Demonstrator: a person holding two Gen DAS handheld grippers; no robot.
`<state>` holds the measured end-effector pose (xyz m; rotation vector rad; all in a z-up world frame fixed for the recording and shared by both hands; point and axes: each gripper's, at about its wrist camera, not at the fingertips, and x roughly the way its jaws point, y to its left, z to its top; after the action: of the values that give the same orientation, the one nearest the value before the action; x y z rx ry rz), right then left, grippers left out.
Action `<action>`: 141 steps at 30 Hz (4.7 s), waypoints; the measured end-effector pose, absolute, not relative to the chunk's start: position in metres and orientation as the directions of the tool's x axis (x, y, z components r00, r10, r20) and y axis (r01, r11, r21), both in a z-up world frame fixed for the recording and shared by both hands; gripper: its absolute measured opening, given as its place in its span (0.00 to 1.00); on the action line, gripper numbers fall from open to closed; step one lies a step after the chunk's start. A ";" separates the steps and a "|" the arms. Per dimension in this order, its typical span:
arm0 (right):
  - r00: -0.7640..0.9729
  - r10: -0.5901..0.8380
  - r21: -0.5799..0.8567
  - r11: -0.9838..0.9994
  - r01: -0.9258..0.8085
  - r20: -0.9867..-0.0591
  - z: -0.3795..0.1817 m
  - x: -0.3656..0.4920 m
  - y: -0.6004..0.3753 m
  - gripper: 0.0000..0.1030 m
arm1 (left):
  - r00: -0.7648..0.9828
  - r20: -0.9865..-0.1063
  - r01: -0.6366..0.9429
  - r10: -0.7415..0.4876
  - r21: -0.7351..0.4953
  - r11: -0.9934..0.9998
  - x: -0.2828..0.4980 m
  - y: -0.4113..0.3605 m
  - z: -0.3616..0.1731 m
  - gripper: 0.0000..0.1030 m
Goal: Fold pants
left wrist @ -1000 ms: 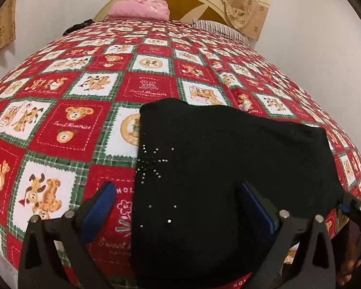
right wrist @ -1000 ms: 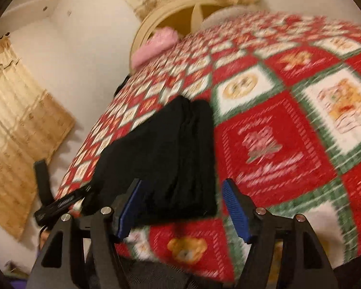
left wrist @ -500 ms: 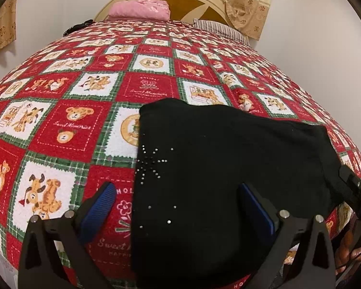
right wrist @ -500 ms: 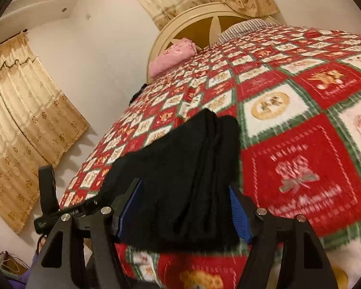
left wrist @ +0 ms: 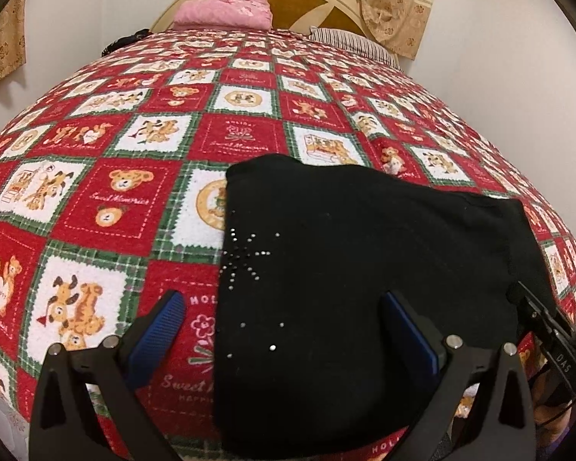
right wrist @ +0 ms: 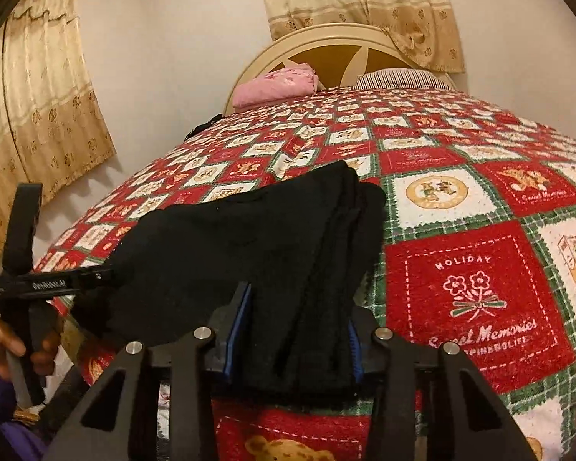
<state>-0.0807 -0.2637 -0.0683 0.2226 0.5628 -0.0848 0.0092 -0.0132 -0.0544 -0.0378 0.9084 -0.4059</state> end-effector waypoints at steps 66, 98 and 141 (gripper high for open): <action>0.842 -0.120 0.068 0.981 0.182 -0.526 -0.062 -0.078 -0.236 0.39 | 0.655 -0.709 0.280 -0.263 -0.096 0.955 -0.010 -0.019 -0.036 0.13; 0.874 -0.163 -0.044 0.986 0.161 -0.457 -0.018 -0.079 -0.180 0.30 | 0.697 -0.666 0.290 -0.268 -0.080 0.954 -0.009 0.000 -0.011 0.12; 0.914 0.083 -0.124 0.982 -0.143 -0.398 0.033 0.066 -0.062 0.30 | 0.811 -0.585 -0.034 -0.011 -0.065 0.997 0.067 0.153 0.019 0.12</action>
<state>0.0663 -0.0615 0.0327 -0.1516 0.4019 0.1171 0.0666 0.1533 0.0188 -0.0738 0.6246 0.0125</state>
